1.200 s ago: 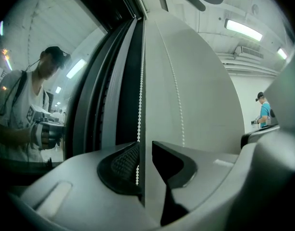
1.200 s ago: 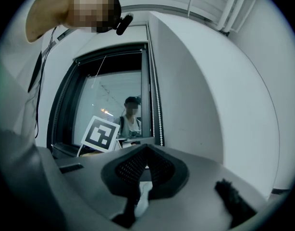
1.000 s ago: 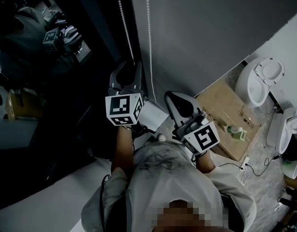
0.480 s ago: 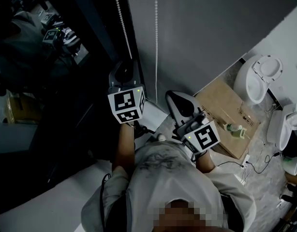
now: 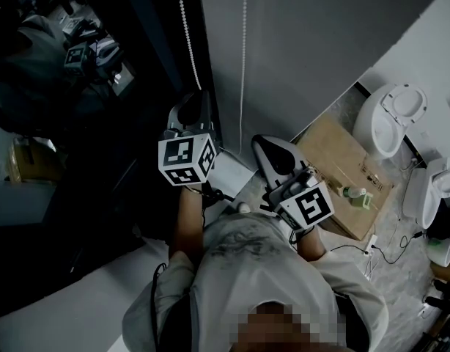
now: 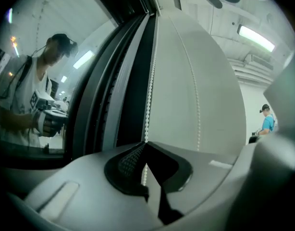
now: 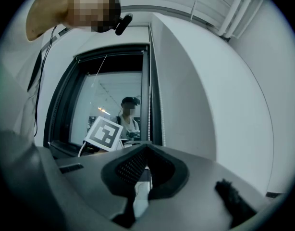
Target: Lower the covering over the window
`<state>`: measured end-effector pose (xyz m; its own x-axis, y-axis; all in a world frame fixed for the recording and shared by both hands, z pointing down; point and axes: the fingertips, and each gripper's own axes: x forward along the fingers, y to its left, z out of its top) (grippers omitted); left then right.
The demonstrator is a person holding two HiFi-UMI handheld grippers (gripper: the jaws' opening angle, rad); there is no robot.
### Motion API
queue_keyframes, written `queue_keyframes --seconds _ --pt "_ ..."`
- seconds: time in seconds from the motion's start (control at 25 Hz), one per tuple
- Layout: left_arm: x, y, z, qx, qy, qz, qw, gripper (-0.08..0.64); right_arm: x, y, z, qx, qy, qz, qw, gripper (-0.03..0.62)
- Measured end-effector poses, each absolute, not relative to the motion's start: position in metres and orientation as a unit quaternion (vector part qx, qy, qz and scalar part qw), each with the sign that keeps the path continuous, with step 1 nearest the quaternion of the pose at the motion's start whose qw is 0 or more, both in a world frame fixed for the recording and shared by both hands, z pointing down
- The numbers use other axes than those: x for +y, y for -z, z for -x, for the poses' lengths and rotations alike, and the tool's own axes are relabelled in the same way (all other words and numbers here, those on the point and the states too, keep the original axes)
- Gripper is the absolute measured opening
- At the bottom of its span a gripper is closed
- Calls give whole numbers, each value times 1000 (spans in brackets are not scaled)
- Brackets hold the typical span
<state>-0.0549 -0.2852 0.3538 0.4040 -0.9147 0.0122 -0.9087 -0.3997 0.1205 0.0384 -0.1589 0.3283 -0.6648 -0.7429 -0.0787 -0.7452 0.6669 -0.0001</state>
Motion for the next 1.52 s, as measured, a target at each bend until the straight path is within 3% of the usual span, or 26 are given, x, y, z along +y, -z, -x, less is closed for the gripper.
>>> queue_keyframes --seconds 1.24,1.52 --pt "-197 -373 18 -481 -4 -876 34 5 -156 -282 -7 938 -58 331 81 17" --pt "-186 -426 16 -475 -44 -875 78 5 -161 -269 -12 933 -64 341 94 17"
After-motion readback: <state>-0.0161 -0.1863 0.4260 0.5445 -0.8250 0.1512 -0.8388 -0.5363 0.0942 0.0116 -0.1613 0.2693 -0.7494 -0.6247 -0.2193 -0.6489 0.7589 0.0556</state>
